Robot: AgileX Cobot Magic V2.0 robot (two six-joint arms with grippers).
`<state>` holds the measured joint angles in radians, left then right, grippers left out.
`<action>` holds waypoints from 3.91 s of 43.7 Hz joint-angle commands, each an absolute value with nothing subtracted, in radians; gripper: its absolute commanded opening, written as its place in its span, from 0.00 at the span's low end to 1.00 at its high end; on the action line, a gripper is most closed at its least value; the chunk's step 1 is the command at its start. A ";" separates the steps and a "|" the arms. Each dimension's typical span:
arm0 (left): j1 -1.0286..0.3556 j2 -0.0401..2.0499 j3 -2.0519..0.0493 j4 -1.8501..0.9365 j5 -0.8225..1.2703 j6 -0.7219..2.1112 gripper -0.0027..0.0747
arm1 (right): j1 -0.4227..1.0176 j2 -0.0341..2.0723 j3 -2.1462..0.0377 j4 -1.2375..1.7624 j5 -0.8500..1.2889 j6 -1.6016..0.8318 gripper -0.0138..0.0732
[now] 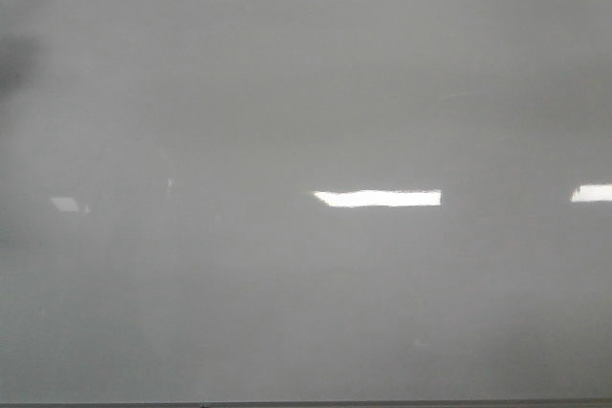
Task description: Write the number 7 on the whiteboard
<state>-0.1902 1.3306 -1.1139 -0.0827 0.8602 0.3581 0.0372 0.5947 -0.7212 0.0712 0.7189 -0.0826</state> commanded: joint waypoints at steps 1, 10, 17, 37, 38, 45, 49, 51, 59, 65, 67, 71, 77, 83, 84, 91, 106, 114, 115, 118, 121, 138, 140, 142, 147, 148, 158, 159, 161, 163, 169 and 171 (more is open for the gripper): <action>-0.287 1.297 -1.181 -0.155 0.922 0.505 0.01 | 0.038 0.650 -0.789 0.087 0.719 -0.094 0.83; -0.474 1.299 -1.191 -0.257 0.968 0.684 0.01 | 0.041 0.747 -0.837 0.105 0.813 -0.094 0.83; -0.627 1.299 -1.191 -0.266 0.968 0.705 0.01 | 0.100 0.807 -0.856 0.111 0.838 -0.152 0.83; -0.905 1.410 -1.191 -0.229 0.972 0.707 0.01 | 0.457 0.902 -0.856 0.319 0.959 -0.580 0.83; -0.914 1.417 -1.191 -0.220 0.972 0.707 0.01 | 0.468 0.906 -0.856 0.335 0.962 -0.603 0.83; -0.956 1.439 -1.191 -0.205 0.970 0.707 0.01 | 0.540 0.943 -0.856 0.458 0.928 -0.795 0.83; -0.963 1.437 -1.191 -0.205 0.970 0.707 0.01 | 0.574 0.972 -0.856 0.532 0.890 -0.876 0.83; -0.963 1.437 -1.191 -0.205 0.970 0.707 0.01 | 0.589 0.984 -0.856 0.569 0.868 -0.916 0.83; -0.963 1.437 -1.191 -0.205 0.966 0.715 0.01 | 0.632 1.031 -0.856 0.647 0.816 -0.984 0.83; -0.963 1.437 -1.191 -0.205 0.948 0.735 0.01 | 0.639 1.062 -0.856 0.651 0.800 -0.984 0.83; -0.963 1.437 -1.191 -0.207 0.938 0.735 0.01 | 0.639 1.073 -0.856 0.651 0.795 -0.984 0.83; -0.963 1.437 -1.191 -0.207 0.938 0.735 0.01 | 0.639 1.079 -0.856 0.661 0.791 -0.984 0.82; -0.963 1.437 -1.191 -0.207 0.938 0.735 0.01 | 0.639 1.079 -0.856 0.696 0.784 -0.984 0.68; -0.963 1.437 -1.191 -0.207 0.936 0.735 0.01 | 0.639 1.084 -0.855 0.695 0.784 -0.984 0.53; -0.963 1.437 -1.191 -0.207 0.936 0.735 0.01 | 0.639 1.086 -0.855 0.694 0.785 -0.984 0.50; -0.963 1.437 -1.191 -0.207 0.932 0.735 0.03 | 0.639 1.097 -0.855 0.690 0.789 -0.984 0.30; -0.923 1.369 -1.197 -0.187 0.936 0.638 0.54 | 0.634 1.092 -0.856 0.684 0.799 -0.969 0.08; -0.816 1.234 -1.179 -0.187 0.983 0.549 0.53 | 0.633 1.072 -0.869 0.516 0.784 -0.773 0.08; -0.804 1.214 -1.171 -0.187 0.980 0.542 0.53 | 0.633 1.071 -0.877 0.482 0.788 -0.735 0.08; -0.767 1.146 -1.135 -0.189 0.957 0.538 0.53 | 0.626 1.063 -0.918 0.369 0.830 -0.607 0.08; -0.731 1.084 -1.092 -0.193 0.928 0.538 0.53 | 0.605 1.050 -0.971 0.279 0.875 -0.489 0.08; -0.601 0.922 -0.947 -0.196 0.806 0.446 0.53 | 0.272 0.846 -0.873 0.296 0.794 -0.354 0.08; -0.601 0.922 -0.947 -0.196 0.797 0.446 0.53 | 0.244 0.841 -0.866 0.364 0.791 -0.399 0.08; -0.601 0.922 -0.947 -0.196 0.785 0.446 0.53 | 0.232 0.845 -0.866 0.440 0.779 -0.458 0.08; -0.601 0.922 -0.947 -0.196 0.771 0.446 0.53 | 0.229 0.868 -0.866 0.585 0.665 -0.548 0.08; -0.601 0.922 -0.947 -0.196 0.770 0.446 0.53 | 0.229 0.874 -0.866 0.595 0.643 -0.552 0.08; -0.601 0.922 -0.947 -0.197 0.766 0.446 0.53 | 0.230 0.983 -0.895 0.600 0.570 -0.557 0.08; -0.601 0.922 -0.947 -0.197 0.763 0.446 0.53 | 0.230 0.994 -0.903 0.603 0.572 -0.557 0.08; -0.601 0.922 -0.947 -0.197 0.764 0.446 0.53 | 0.237 1.018 -0.920 0.605 0.573 -0.558 0.08; -0.601 0.922 -0.947 -0.197 0.761 0.446 0.53 | 0.248 1.040 -0.939 0.605 0.563 -0.563 0.08; -0.601 0.922 -0.947 -0.197 0.761 0.446 0.53 | 0.289 1.105 -0.995 0.605 0.535 -0.575 0.08; -0.601 0.922 -0.947 -0.197 0.761 0.446 0.53 | 0.305 1.127 -1.009 0.605 0.513 -0.575 0.08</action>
